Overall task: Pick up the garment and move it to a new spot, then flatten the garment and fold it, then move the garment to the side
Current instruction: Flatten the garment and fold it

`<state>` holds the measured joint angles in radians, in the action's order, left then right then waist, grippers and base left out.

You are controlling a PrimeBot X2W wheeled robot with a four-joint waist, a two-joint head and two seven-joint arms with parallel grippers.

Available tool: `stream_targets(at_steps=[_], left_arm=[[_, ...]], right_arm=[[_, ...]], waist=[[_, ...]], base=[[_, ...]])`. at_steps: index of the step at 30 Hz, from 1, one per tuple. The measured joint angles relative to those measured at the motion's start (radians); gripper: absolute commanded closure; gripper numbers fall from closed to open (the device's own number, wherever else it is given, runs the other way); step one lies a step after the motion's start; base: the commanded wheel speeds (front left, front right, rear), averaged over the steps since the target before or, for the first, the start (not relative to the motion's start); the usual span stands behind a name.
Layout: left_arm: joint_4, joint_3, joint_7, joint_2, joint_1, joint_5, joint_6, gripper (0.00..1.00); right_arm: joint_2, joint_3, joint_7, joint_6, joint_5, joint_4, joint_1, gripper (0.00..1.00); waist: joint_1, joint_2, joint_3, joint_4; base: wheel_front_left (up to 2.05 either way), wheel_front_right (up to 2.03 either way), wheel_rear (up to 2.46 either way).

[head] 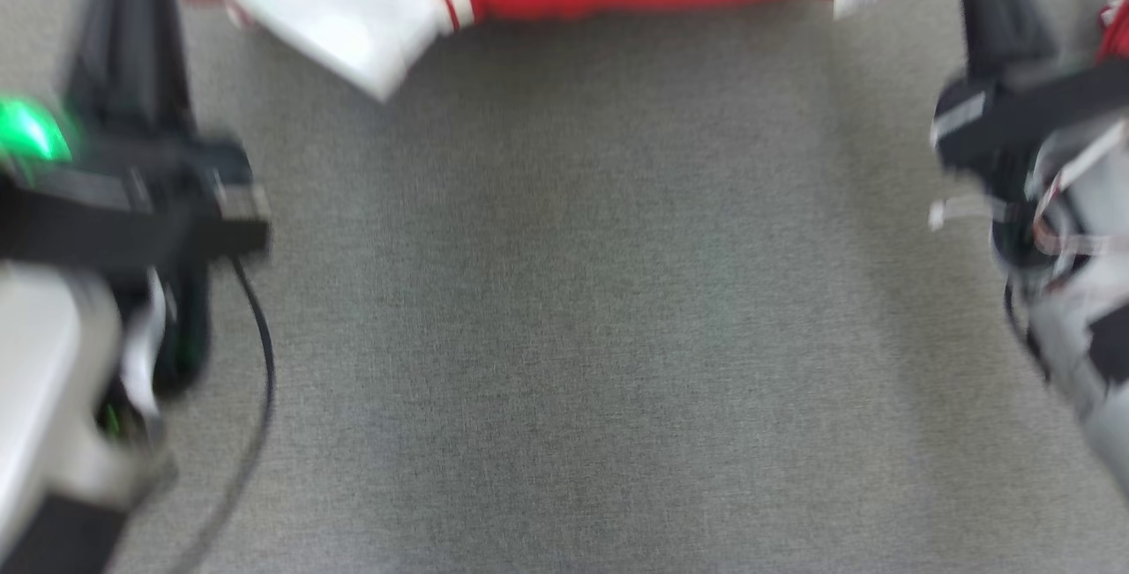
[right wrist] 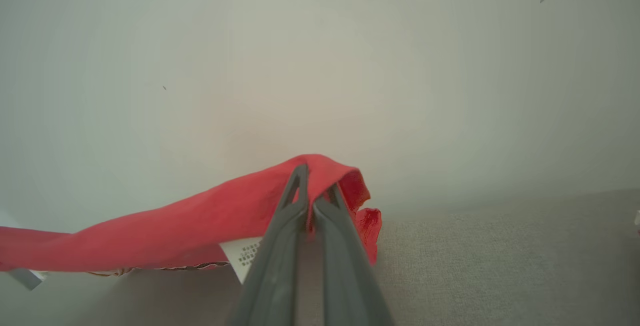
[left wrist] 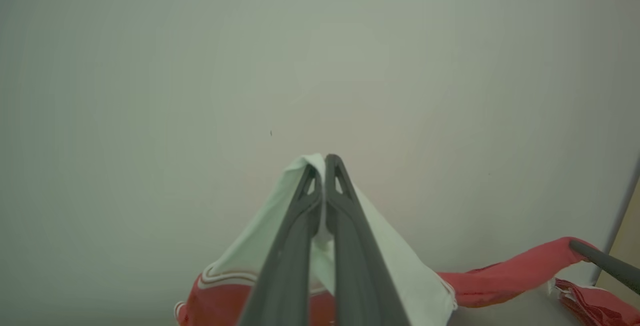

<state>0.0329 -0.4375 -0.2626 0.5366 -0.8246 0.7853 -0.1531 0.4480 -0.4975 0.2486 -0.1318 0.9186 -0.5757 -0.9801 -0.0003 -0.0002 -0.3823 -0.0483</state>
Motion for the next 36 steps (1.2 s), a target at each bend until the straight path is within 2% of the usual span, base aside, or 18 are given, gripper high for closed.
stream_targets(at_steps=[5,7,9,13,16,24,28,36], left_arm=[[0.130,0.054,0.000,-0.009,0.238,-0.004,-0.064,1.00],[0.160,0.071,0.000,-0.024,0.319,-0.008,-0.068,1.00],[0.182,0.085,0.000,-0.063,0.447,-0.015,-0.072,1.00],[0.187,0.116,0.000,-0.122,0.595,-0.039,-0.076,1.00],[0.178,0.131,0.000,-0.169,0.697,-0.050,-0.062,1.00],[0.114,0.119,0.000,-0.237,0.866,-0.077,0.005,1.00],[0.085,0.107,0.009,-0.241,0.888,-0.080,0.022,1.00],[0.056,0.082,0.063,-0.219,0.971,-0.059,0.020,1.00]], right_arm=[[-0.003,0.049,0.004,0.000,-0.001,0.070,0.186,1.00],[-0.005,0.069,0.001,0.000,-0.003,0.090,0.263,1.00],[-0.006,0.103,-0.010,0.000,-0.005,0.122,0.372,1.00],[-0.015,0.156,-0.025,0.000,-0.016,0.158,0.500,1.00],[-0.027,0.202,-0.040,0.000,-0.025,0.177,0.600,1.00],[-0.061,0.333,-0.101,0.000,-0.087,0.234,0.835,1.00],[-0.093,0.400,-0.150,0.000,-0.131,0.271,0.923,1.00],[-0.166,0.531,-0.277,0.000,-0.230,0.372,1.083,1.00]], waist=[[0.0000,0.0000,0.049,-0.006],[0.0000,-0.0001,0.066,-0.006],[0.0001,0.0000,0.091,-0.004],[0.0001,0.0000,0.120,0.003],[0.0001,0.0000,0.142,0.010],[0.0001,0.0000,0.204,0.041],[0.0003,0.0001,0.231,0.060],[0.0002,0.0001,0.283,0.088]], base=[[0.00,0.00,0.00],[0.00,0.00,0.00],[0.00,0.00,0.00],[0.00,0.00,0.00],[0.00,0.00,0.00],[0.00,0.00,0.00],[0.00,0.00,0.00],[0.00,0.00,0.00]])
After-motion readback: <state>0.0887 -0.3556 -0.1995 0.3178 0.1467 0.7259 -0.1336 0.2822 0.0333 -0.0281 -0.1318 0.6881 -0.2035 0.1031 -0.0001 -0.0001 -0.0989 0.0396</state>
